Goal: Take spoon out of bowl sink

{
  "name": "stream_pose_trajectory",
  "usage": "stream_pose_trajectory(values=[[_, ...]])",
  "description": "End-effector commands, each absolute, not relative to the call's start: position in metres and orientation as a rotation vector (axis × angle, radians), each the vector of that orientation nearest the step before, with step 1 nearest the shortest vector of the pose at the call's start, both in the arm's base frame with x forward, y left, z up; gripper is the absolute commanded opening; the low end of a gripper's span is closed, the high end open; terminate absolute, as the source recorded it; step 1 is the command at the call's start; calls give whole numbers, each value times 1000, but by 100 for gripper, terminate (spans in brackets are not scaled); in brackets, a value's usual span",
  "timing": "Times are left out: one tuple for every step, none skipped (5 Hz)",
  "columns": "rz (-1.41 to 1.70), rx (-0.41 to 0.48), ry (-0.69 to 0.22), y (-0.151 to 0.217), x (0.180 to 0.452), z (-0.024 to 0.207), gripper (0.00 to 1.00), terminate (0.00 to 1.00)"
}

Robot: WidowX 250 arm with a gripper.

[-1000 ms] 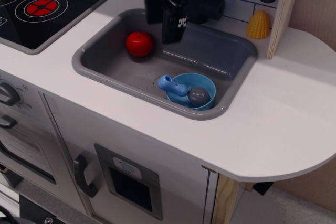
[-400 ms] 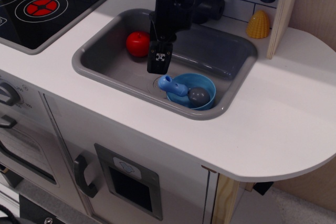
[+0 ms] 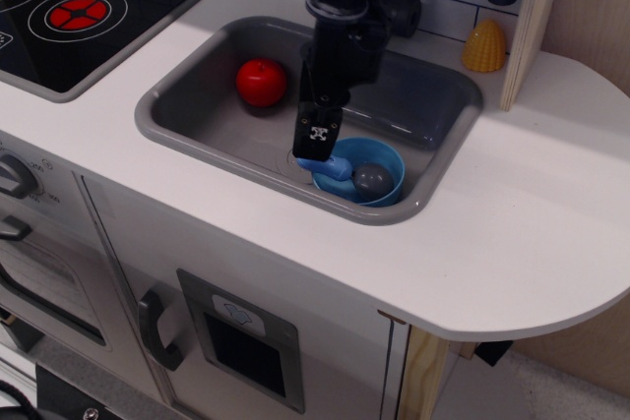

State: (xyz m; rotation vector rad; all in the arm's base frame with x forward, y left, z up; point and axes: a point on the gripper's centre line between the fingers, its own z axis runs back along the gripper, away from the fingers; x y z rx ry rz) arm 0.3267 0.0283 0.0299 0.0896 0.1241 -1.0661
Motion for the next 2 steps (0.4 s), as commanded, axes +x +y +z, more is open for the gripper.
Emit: stream_pose_trajectory(values=[[-1080, 133, 105, 21, 343, 28, 100, 0], [-1097, 149, 104, 22, 341, 25, 100, 0]])
